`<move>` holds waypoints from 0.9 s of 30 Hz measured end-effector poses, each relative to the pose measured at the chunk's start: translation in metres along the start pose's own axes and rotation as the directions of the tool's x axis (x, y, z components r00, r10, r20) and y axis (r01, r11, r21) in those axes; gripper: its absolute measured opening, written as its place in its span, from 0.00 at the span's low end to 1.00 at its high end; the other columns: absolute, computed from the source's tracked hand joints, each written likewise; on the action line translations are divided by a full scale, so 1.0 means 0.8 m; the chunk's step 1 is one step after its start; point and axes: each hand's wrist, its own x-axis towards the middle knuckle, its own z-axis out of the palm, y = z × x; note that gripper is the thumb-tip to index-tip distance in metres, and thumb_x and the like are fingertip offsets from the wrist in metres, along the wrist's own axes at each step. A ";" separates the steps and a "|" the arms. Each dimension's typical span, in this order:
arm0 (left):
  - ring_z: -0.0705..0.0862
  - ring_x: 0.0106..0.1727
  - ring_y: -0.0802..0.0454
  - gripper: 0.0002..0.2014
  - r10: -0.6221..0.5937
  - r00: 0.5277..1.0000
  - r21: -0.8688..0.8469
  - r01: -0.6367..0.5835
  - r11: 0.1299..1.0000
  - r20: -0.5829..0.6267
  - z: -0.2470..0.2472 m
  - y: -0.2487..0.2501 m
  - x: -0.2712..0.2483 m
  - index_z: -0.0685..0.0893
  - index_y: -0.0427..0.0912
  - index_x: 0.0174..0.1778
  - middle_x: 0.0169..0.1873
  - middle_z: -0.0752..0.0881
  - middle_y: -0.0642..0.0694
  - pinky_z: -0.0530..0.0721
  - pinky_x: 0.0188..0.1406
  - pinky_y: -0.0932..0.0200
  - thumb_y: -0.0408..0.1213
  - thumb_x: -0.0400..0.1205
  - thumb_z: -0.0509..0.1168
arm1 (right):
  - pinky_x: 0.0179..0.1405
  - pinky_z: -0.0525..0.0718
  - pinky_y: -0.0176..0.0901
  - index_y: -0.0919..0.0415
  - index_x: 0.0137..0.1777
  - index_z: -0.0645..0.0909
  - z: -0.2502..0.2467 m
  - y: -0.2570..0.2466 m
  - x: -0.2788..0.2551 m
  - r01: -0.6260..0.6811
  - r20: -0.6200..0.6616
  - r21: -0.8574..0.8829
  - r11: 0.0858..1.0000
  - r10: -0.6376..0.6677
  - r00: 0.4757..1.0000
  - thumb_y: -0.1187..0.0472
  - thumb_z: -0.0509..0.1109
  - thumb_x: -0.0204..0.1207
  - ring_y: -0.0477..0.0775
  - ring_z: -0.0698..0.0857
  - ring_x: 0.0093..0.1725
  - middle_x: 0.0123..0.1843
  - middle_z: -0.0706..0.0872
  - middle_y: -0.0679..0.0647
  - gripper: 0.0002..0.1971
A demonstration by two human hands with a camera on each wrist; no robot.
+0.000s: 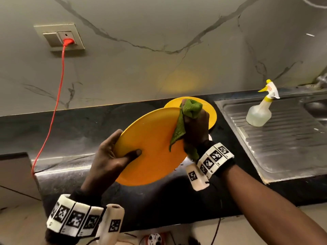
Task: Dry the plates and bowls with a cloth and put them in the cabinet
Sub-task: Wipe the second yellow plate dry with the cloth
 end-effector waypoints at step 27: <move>0.90 0.45 0.50 0.24 -0.012 0.986 0.179 -0.018 0.984 0.166 0.013 0.034 0.018 0.86 0.60 0.54 0.47 0.91 0.50 0.89 0.43 0.40 0.56 0.62 0.77 | 0.25 0.80 0.52 0.59 0.33 0.81 -0.014 -0.044 0.005 0.245 0.138 0.048 0.968 -0.249 0.959 0.52 0.62 0.73 0.56 0.79 0.26 0.28 0.82 0.53 0.14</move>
